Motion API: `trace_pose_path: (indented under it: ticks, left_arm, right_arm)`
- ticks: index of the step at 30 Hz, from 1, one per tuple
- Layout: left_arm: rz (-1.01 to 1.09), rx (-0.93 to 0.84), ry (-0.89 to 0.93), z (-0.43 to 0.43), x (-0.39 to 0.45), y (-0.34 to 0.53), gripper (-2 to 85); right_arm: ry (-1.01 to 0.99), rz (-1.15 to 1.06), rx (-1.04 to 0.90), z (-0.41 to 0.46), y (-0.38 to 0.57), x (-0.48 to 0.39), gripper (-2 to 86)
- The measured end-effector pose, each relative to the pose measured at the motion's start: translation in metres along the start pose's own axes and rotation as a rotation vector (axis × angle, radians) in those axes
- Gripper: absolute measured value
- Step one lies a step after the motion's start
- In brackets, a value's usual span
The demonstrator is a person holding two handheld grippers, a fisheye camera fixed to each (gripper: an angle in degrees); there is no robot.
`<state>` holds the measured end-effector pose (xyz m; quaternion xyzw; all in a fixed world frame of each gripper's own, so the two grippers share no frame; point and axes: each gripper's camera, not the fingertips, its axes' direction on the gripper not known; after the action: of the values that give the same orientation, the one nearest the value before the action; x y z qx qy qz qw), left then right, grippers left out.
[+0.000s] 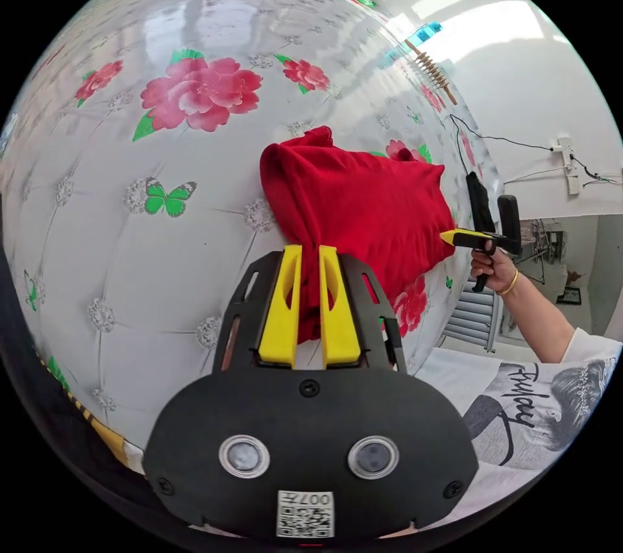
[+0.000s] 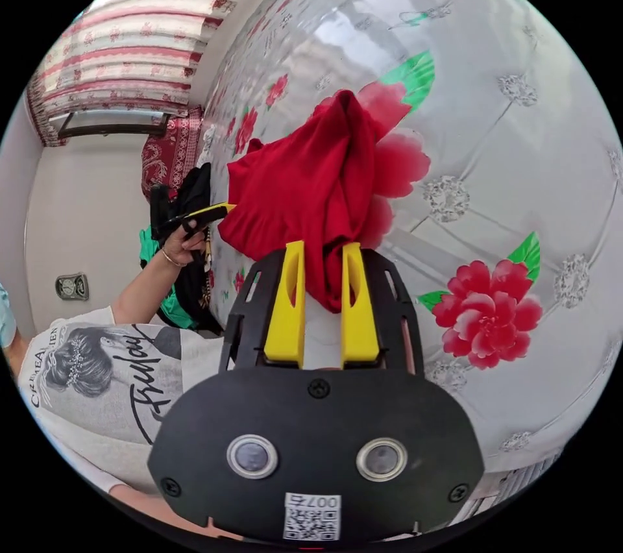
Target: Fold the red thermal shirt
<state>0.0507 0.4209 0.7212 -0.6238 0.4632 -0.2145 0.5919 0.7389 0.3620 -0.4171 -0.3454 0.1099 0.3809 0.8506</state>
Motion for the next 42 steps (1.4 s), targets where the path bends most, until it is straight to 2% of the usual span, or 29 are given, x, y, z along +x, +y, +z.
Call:
trace_pose_path:
  ticks: [4,12,20,24,30,35,38,40,42]
  left_arm:
    - [0.012,0.042,0.059,-0.018,0.006,0.020,4.3]
    - [0.056,-0.011,0.095,-0.020,0.034,0.070,4.0]
    - [0.207,-0.065,0.071,-0.026,0.101,0.063,3.4]
    - [0.311,-0.054,0.038,-0.029,0.167,0.035,3.2]
    - [0.499,-0.033,0.035,-0.015,0.301,-0.030,3.2]
    - [0.676,0.006,0.035,0.007,0.433,-0.094,3.2]
    - [0.768,0.042,0.000,0.031,0.516,-0.128,3.5]
    - [0.760,0.080,-0.123,0.068,0.561,-0.152,4.0]
    - [0.691,0.038,-0.268,0.105,0.577,-0.167,4.0]
  right_arm:
    - [-0.022,-0.005,0.035,-0.021,0.029,-0.015,5.3]
    - [-0.015,0.032,-0.004,-0.028,0.129,-0.051,2.5]
    - [-0.034,0.042,0.117,-0.067,0.225,-0.079,1.1]
    - [-0.052,0.022,0.186,-0.105,0.252,-0.077,0.8]
    - [-0.051,0.015,0.423,-0.210,0.299,-0.063,0.6]
    - [0.102,0.012,0.672,-0.314,0.338,-0.063,0.6]
    - [0.208,0.049,0.753,-0.348,0.345,-0.059,0.7]
    - [0.229,0.110,0.750,-0.355,0.337,-0.048,0.8]
    - [0.262,0.175,0.770,-0.351,0.326,-0.034,1.0]
